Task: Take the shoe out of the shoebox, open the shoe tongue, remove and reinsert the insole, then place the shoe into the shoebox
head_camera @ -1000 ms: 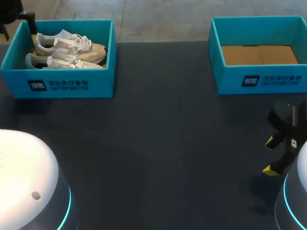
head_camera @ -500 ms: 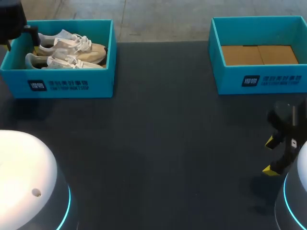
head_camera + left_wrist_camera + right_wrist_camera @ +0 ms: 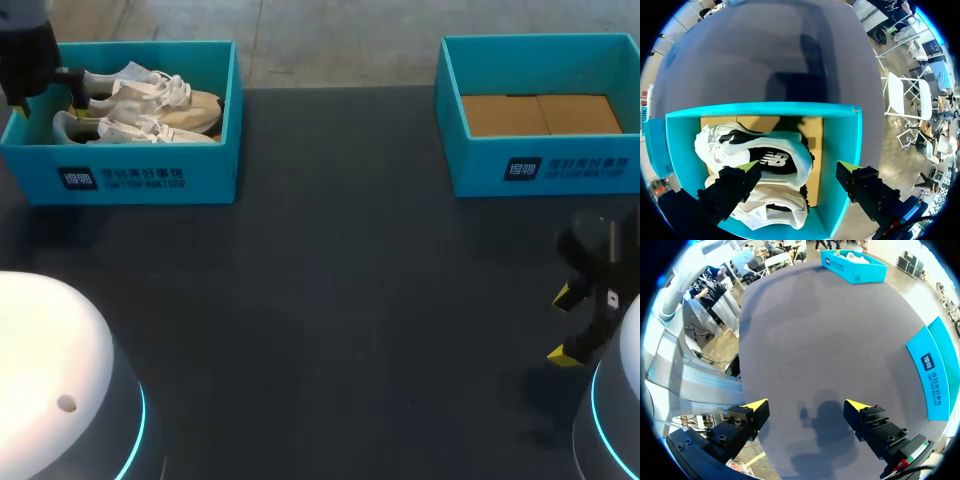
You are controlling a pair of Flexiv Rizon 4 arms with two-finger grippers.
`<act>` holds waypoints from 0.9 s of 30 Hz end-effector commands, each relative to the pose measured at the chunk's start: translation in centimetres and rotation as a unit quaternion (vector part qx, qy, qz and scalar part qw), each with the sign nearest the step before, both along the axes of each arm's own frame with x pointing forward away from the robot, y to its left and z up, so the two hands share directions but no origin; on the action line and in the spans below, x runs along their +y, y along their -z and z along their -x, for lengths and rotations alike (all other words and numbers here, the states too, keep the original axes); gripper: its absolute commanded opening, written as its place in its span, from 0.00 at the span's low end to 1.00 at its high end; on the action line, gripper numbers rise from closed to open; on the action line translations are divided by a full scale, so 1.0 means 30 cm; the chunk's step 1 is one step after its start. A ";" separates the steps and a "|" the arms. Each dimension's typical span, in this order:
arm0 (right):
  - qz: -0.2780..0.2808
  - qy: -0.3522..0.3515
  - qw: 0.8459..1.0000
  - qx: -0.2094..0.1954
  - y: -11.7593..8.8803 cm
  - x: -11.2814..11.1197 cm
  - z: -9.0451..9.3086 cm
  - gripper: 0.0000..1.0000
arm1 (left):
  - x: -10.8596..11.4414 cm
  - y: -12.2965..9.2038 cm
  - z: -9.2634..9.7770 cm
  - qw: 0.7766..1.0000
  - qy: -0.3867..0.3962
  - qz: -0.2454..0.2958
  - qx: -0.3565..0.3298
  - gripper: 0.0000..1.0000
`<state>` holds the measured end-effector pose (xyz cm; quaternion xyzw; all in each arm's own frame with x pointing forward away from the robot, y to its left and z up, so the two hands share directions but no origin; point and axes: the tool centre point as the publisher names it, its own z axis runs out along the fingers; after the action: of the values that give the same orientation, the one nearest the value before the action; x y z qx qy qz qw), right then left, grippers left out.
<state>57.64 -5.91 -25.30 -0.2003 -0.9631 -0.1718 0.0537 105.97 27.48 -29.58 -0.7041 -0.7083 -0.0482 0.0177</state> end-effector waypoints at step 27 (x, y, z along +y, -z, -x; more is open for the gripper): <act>0.000 0.001 1.000 -0.002 0.003 0.000 0.009 1.00 | -0.004 0.137 -0.069 0.999 0.005 -0.006 0.034 1.00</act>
<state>57.64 -5.91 -25.30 -0.2002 -0.9631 -0.1718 0.0537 107.86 27.24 -33.37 -0.7094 -0.7027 -0.0308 0.0452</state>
